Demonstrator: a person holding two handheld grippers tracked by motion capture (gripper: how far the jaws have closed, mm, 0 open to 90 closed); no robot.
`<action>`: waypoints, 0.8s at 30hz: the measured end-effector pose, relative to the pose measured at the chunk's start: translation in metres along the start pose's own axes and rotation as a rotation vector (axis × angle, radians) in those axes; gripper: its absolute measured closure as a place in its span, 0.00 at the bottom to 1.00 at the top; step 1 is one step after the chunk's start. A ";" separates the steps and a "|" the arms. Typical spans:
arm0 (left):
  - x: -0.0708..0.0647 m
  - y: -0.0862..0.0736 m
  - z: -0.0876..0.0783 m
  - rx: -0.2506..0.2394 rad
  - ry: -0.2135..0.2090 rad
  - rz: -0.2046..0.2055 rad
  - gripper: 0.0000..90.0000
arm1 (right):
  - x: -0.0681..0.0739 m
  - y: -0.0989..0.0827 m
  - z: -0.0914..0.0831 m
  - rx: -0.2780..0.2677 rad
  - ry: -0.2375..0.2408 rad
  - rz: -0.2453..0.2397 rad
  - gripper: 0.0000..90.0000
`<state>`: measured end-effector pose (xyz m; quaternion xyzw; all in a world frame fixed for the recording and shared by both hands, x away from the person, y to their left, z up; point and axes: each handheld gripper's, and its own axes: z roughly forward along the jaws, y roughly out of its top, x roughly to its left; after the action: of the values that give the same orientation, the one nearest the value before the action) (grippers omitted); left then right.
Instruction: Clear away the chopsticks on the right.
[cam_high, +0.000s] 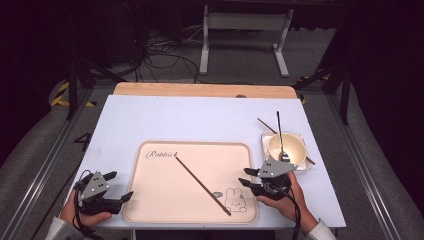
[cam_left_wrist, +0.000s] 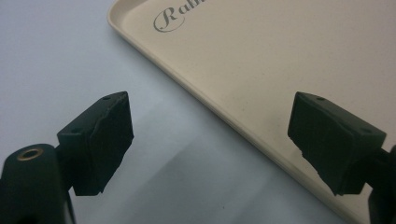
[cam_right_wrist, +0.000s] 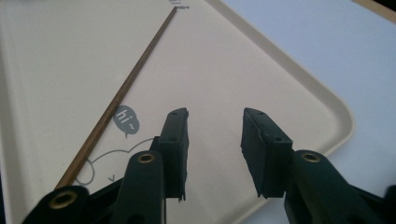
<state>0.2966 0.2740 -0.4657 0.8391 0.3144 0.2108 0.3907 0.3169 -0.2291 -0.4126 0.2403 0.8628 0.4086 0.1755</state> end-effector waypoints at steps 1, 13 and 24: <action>0.000 0.000 0.000 -0.001 0.000 -0.003 0.16 | -0.002 0.000 -0.002 -0.017 0.002 0.003 0.67; 0.000 0.000 0.000 0.001 0.002 0.002 0.16 | -0.013 0.003 -0.024 -0.074 -0.072 0.001 0.58; 0.000 0.000 -0.001 0.002 0.007 0.002 0.17 | -0.023 0.002 -0.035 -0.102 -0.093 0.014 0.55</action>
<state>0.2963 0.2745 -0.4653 0.8390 0.3152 0.2139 0.3885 0.3185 -0.2623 -0.3872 0.2558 0.8302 0.4415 0.2244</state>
